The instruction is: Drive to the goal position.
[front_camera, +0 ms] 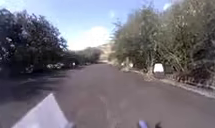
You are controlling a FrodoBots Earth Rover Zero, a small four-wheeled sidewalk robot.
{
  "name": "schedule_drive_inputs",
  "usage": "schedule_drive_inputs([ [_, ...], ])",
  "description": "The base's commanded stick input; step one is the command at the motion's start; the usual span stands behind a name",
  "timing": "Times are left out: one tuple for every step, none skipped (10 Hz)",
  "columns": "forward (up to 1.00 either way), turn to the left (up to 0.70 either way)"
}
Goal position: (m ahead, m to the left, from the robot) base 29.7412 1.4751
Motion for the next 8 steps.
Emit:
schedule_drive_inputs([
  [0.5, 0.0],
  [0.5, 0.0],
  [0.5, 0.0],
  [0.5, 0.0],
  [0.5, 0.0],
  [0.5, 0.0],
  [0.5, 0.0],
  [0.5, 0.0],
])
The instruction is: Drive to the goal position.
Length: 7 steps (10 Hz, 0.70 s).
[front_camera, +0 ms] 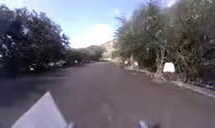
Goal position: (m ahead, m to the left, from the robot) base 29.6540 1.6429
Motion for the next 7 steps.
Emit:
schedule_drive_inputs([
  [0.5, 0.0],
  [0.5, 0.0],
  [0.5, 0.0],
  [0.5, 0.0],
  [0.5, 0.0],
  [0.5, 0.0],
  [0.5, 0.0],
])
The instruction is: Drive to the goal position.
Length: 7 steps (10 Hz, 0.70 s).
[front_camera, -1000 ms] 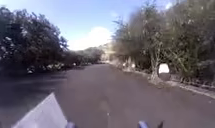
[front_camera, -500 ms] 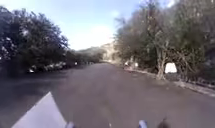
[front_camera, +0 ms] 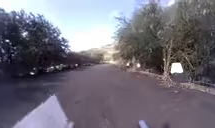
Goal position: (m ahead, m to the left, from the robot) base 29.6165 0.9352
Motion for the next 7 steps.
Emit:
schedule_drive_inputs([
  [0.5, 0.0],
  [0.5, 0.0],
  [0.5, 0.0],
  [0.5, 0.0],
  [0.5, 0.0],
  [0.5, 0.0],
  [0.5, 0.0],
])
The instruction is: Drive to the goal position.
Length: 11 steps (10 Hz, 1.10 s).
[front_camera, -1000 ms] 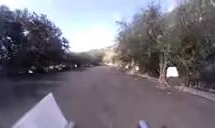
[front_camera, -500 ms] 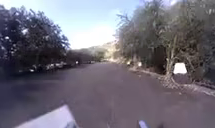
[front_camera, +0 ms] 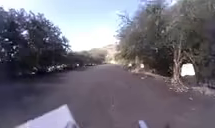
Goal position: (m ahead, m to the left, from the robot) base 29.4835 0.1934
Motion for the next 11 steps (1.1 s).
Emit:
schedule_drive_inputs([
  [0.5, 0.0],
  [0.5, 0.0],
  [0.5, 0.0],
  [0.5, 0.0],
  [0.5, 0.0],
  [0.5, 0.0],
  [0.5, 0.0],
  [0.5, 0.0],
  [0.5, 0.0],
  [0.5, 0.0],
  [0.5, 0.0],
])
